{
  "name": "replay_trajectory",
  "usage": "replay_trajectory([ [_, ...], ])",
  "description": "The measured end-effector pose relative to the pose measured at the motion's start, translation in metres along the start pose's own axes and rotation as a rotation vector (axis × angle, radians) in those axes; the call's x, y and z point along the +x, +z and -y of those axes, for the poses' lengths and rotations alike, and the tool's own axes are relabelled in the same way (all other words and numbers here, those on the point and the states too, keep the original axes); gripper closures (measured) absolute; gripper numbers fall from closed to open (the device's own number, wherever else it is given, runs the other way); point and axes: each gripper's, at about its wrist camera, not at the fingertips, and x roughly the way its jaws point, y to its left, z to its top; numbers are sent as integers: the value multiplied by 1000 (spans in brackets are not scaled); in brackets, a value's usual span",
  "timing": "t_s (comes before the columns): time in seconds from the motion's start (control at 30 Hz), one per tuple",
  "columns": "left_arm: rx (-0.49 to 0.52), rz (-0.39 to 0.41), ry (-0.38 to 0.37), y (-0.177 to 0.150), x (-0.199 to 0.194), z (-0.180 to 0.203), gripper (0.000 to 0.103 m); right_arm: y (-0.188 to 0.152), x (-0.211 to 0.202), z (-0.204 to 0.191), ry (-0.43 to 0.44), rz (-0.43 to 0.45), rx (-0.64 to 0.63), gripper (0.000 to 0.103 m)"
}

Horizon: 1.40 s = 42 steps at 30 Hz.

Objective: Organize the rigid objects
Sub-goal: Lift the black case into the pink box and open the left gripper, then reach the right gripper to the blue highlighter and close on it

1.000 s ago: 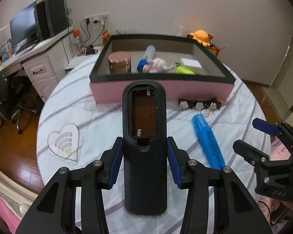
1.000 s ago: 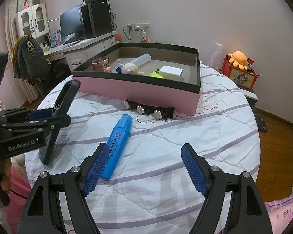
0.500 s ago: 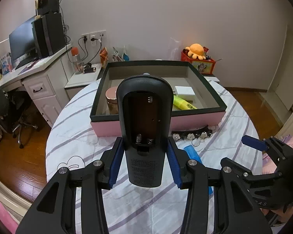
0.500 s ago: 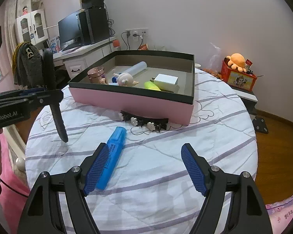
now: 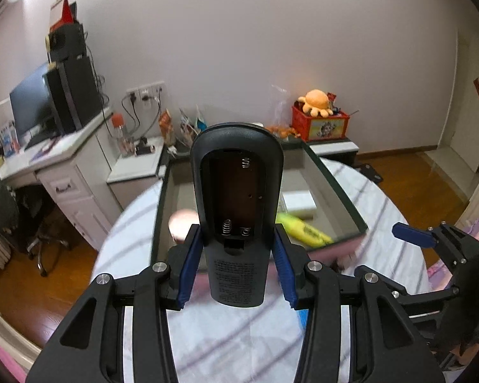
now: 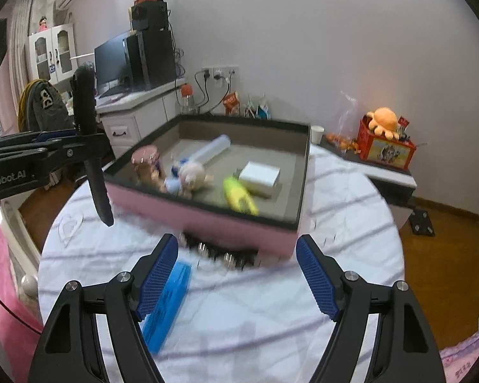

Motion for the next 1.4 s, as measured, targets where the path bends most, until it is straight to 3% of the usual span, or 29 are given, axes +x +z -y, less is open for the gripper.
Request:
replay_trajectory([
  [0.17,23,10,48,32,25,-14,59,28,13,8,-8,36,3,25],
  [0.47,57,-64,119,69,112,-41,59,59,49,15,6,54,-1,25],
  [0.67,78,-191,138,69,180,-51,59,65,74,23,8,35,0,25],
  [0.8,90,-239,128,59,202,-47,59,66,90,29,17,11,9,25],
  [1.07,104,-251,87,47,197,-38,63,65,107,31,11,-26,15,25],
  [1.4,106,-206,115,43,156,-39,60,65,97,22,5,-30,8,25],
])
